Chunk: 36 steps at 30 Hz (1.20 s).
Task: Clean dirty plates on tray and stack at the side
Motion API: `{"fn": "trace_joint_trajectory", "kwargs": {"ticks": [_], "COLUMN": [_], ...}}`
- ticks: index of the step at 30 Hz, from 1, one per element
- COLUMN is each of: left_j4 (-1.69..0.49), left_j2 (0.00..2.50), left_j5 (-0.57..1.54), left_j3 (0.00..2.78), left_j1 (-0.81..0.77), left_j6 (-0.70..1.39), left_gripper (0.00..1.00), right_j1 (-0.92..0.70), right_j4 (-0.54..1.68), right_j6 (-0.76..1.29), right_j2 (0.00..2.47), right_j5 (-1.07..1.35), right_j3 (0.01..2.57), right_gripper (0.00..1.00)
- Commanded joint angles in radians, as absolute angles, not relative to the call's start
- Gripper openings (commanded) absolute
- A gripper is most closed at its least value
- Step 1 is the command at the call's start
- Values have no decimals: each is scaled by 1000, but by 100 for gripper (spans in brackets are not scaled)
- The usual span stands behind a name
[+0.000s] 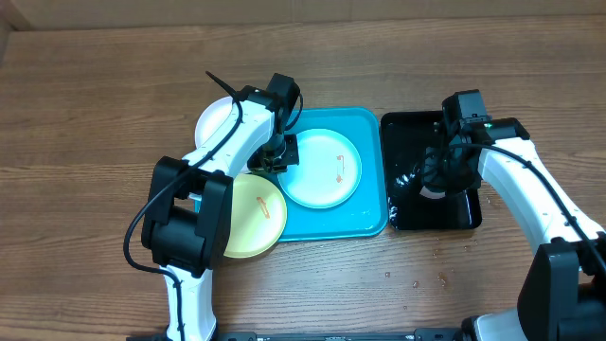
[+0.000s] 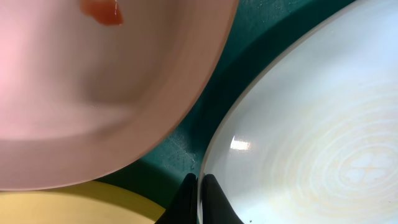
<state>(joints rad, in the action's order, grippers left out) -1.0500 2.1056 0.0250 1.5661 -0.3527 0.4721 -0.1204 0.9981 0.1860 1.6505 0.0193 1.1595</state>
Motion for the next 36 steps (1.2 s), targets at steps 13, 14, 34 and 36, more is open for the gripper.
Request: {"fn": "trace_joint_trajectory", "kwargs": {"ticks": [13,14,34,36], "left_j4": [-1042,-1042,-1039,-1039], "left_j2": [2089,2089,2089,2089], "left_j5": [19,19,19,19], "left_j3": [1570,1570,1570,1570], "left_j1": [-347,-347,-347,-347], "left_j6": [475,475,475,475], "left_gripper": [4,4,4,4], "right_j1": [-123,-123,-123,-123], "right_j4": [1061,1065,1268,1268], "right_j6": [183,183,182,182], "right_j2": [1651,1651,1651,1651], "right_j5": [69,59,62,62], "right_j3": [1246,1246,1442,1436], "right_gripper": [4,4,4,4]}}
